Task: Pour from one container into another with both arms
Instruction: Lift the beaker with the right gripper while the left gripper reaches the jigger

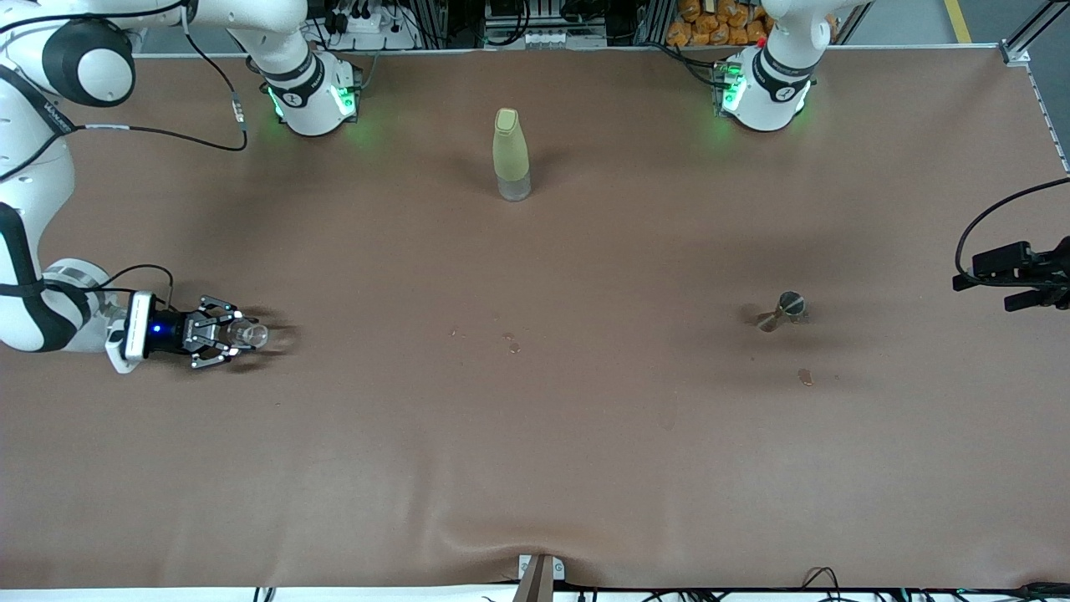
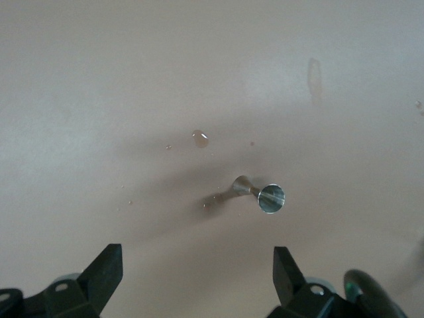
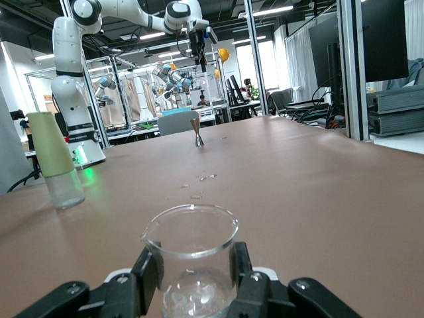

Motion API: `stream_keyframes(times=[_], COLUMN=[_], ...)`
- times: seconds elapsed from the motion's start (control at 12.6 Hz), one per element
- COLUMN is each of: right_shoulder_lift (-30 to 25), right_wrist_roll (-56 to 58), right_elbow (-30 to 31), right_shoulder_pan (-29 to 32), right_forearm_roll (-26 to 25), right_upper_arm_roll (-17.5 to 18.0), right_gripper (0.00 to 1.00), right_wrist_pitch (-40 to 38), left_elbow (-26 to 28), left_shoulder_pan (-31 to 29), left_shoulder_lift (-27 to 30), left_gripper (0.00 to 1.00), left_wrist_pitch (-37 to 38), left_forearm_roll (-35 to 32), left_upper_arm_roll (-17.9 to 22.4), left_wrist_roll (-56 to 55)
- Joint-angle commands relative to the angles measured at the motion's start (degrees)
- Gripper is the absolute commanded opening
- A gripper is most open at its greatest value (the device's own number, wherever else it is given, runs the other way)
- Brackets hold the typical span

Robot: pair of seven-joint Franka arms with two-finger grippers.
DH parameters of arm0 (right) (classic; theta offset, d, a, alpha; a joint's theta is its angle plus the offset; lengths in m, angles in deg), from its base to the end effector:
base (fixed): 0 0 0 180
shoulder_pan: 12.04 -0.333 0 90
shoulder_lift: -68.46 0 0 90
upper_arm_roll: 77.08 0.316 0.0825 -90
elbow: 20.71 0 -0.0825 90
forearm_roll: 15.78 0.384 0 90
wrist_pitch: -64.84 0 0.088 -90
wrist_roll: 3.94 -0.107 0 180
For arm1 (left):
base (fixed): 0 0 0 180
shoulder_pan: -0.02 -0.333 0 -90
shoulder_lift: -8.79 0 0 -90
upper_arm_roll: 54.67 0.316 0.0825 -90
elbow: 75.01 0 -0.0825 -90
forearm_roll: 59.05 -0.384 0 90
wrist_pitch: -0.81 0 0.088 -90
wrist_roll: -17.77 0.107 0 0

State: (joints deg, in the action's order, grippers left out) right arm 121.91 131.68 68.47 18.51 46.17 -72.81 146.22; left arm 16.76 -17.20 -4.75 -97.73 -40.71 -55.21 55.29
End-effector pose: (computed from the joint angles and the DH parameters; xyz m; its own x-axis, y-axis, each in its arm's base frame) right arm 0.5857 -0.1777 0.1169 0.1713 0.1083 0.9792 0.9852 -0.0261 -0.1695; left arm 0.6044 0.1512 0.4871 0.9567 -0.2777 0.0868 -0.2908 -0.9022 0.3187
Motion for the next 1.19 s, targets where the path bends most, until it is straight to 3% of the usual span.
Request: stream_keyframes(times=[0.0, 0.4, 0.79, 1.11], right_shoulder_lift=[-3.78, -3.8, -4.06, -5.02], right_wrist_roll=[-6.75, -8.97, -15.19, -20.12], right_elbow=[-0.23, -3.21, -7.08, -7.08], right_shoulder_pan=[-0.05, -0.14, -6.11, -6.9], right_forearm_roll=[0.72, 1.5, 5.37, 7.31], right_upper_arm_roll=[2.74, 9.86, 10.4, 14.6], right_gripper=[0.28, 0.28, 0.28, 0.29], right_wrist_pitch=[0.18, 7.2, 8.1, 11.6], left_elbow=[0.16, 1.65, 4.56, 5.08], left_shoulder_pan=[-3.6, -7.3, -8.8, -8.8], left_shoulder_lift=[-2.63, -7.55, -12.03, -15.73], left_gripper=[1.0, 1.0, 1.0, 1.0], left_wrist_pitch=[0.19, 0.19, 0.37, 1.59], left_forearm_roll=[4.41, 10.47, 20.21, 22.96], left_upper_arm_roll=[-0.51, -0.51, -0.69, -2.26], left_wrist_roll=[12.08, 33.45, 46.74, 57.97])
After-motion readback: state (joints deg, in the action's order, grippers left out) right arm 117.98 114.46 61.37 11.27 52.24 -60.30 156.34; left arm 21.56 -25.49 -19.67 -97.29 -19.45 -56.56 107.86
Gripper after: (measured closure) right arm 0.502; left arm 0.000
